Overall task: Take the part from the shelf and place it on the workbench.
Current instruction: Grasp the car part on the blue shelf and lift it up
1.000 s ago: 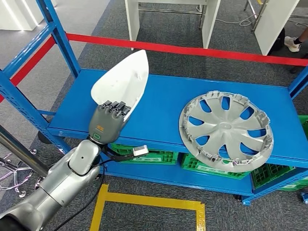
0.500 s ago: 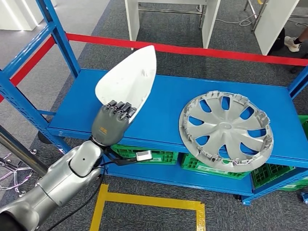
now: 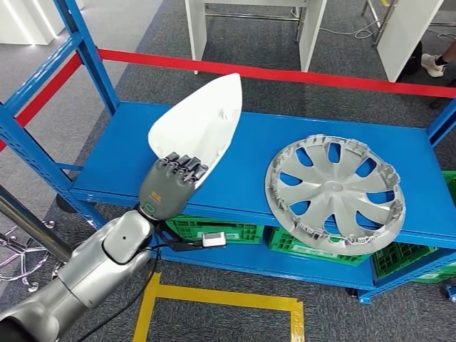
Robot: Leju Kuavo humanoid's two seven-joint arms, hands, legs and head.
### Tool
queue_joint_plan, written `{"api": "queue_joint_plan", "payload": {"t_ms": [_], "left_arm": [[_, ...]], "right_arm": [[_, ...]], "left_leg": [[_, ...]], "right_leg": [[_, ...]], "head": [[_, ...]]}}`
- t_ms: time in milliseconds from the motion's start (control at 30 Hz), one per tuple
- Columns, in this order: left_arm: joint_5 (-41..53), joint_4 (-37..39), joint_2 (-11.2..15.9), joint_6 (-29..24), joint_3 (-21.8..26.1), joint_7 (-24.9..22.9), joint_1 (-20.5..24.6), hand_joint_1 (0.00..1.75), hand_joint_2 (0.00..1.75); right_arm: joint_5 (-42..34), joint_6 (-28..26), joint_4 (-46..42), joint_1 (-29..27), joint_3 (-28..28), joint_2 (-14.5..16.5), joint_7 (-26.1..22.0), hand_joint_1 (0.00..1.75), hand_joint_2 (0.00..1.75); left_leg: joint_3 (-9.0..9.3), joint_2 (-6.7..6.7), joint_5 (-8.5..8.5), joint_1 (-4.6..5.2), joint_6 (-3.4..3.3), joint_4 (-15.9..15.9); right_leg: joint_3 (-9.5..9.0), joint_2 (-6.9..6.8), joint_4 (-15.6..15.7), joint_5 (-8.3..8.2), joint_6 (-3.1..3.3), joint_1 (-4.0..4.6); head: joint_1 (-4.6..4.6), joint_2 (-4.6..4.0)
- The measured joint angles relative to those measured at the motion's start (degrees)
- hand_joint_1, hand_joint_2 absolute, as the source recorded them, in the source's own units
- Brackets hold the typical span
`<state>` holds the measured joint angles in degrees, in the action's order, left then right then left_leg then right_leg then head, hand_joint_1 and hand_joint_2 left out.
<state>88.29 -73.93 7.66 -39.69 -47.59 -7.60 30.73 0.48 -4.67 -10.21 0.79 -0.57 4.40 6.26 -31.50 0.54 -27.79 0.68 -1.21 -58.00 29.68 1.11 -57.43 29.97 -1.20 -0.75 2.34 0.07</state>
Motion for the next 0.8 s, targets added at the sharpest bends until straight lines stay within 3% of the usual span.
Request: {"api": "queue_joint_plan", "payload": {"t_ms": [233, 533, 667, 733, 800], "left_arm": [[-0.6, 2.6, -2.8, 0.0, 6.3, 4.2, -1.1, 1.75, 1.75], [0.8, 2.7, -3.1, 0.0, 10.3, 4.7, -2.5, 1.75, 1.75], [1.3, 2.7, -2.9, 0.0, 10.8, 3.9, -2.4, 1.75, 1.75], [1.3, 2.7, -2.6, 0.0, 10.8, 2.5, -2.3, 1.75, 1.75], [1.4, 2.8, -2.0, 0.0, 10.7, 0.8, -2.1, 1.75, 1.75]], "right_arm": [[-0.2, 0.0, 0.0, 0.0, 0.8, 0.0, -0.2, 0.0, 0.0], [-0.2, -0.1, 0.0, -0.1, 1.1, 0.1, -0.2, 0.0, 0.0], [-0.1, 0.0, 0.0, -0.1, 1.1, 0.4, -0.1, 0.0, 0.0], [0.1, 0.0, 0.0, 0.0, 1.1, 0.5, -0.1, 0.0, 0.0], [0.2, -0.1, 0.0, 0.1, 1.1, 0.5, 0.0, 0.0, 0.0]], "left_leg": [[0.0, 0.0, 0.0, 0.0, 0.0, 0.0], [-0.01, 0.0, 0.0, -0.01, 0.0, 0.0], [-0.12, -0.06, 0.25, 0.37, -0.82, -0.1], [0.28, -0.36, 1.23, 0.12, -1.51, 1.3], [0.39, -0.68, 1.92, -0.18, -1.97, 2.3]], "right_leg": [[0.0, 0.01, 0.0, -0.01, 0.0, 0.0], [0.01, 0.0, 0.0, -0.01, 0.0, 0.01], [0.0, 0.04, 0.5, -0.58, -0.75, -0.33], [0.58, -0.17, -0.1, 0.18, -0.98, -0.25], [2.96, -0.48, -4.7, 3.3, -0.98, -0.18]], "head": [[0.01, 0.0], [0.02, 0.01], [0.04, 0.0], [-0.01, 0.0], [-0.24, 0.0]]}}
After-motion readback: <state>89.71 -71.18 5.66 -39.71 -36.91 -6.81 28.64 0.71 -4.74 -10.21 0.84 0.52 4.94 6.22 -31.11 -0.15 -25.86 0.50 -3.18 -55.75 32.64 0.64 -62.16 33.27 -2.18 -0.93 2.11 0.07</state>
